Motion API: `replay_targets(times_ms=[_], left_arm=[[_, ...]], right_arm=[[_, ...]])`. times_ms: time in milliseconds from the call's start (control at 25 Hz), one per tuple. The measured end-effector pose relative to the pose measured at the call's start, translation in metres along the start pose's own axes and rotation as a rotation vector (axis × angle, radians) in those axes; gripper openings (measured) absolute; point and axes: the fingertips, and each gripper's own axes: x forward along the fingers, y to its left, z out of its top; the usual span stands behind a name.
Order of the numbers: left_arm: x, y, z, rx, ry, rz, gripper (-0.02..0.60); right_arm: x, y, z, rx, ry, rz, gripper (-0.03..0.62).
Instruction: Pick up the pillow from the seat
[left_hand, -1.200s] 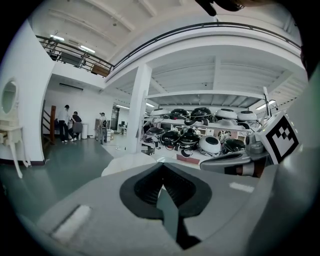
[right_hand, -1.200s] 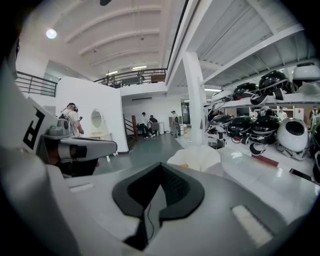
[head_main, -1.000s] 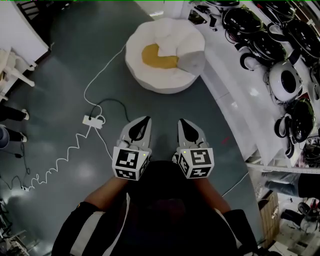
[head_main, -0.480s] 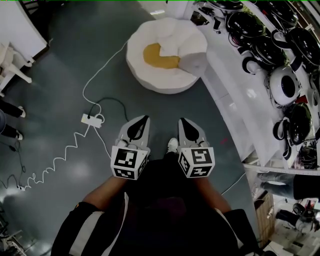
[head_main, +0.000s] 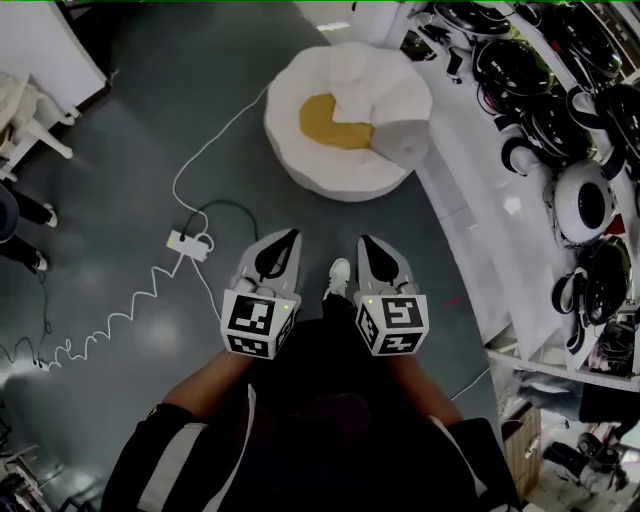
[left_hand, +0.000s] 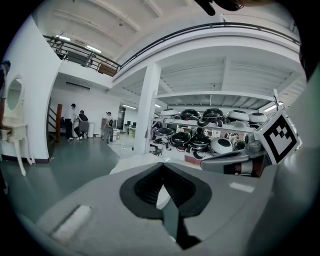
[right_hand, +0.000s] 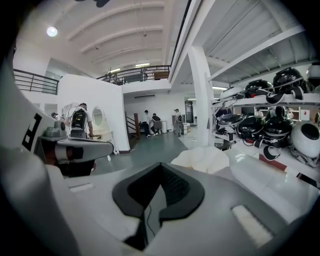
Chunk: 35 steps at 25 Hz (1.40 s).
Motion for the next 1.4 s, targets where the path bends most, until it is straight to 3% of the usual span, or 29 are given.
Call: replay_targets(times_ms=[840, 1160, 1400], left_arm=[[0.201, 0.021, 0.05, 0.0, 0.062, 0.123, 0.005], [0.254, 0.003, 0.063, 0.022, 0.073, 0.104, 0.005], [0.282, 0.012, 0.072, 0.031, 0.072, 0.093, 0.005]], right_arm=[[0.141, -0.144, 0.051, 0.002, 0.032, 0.123, 0.002], [0.167, -0.199, 0.065, 0.002, 0.033, 0.121, 0.002], [0.182, -0.215, 0.074, 0.009, 0.034, 0.111, 0.002]])
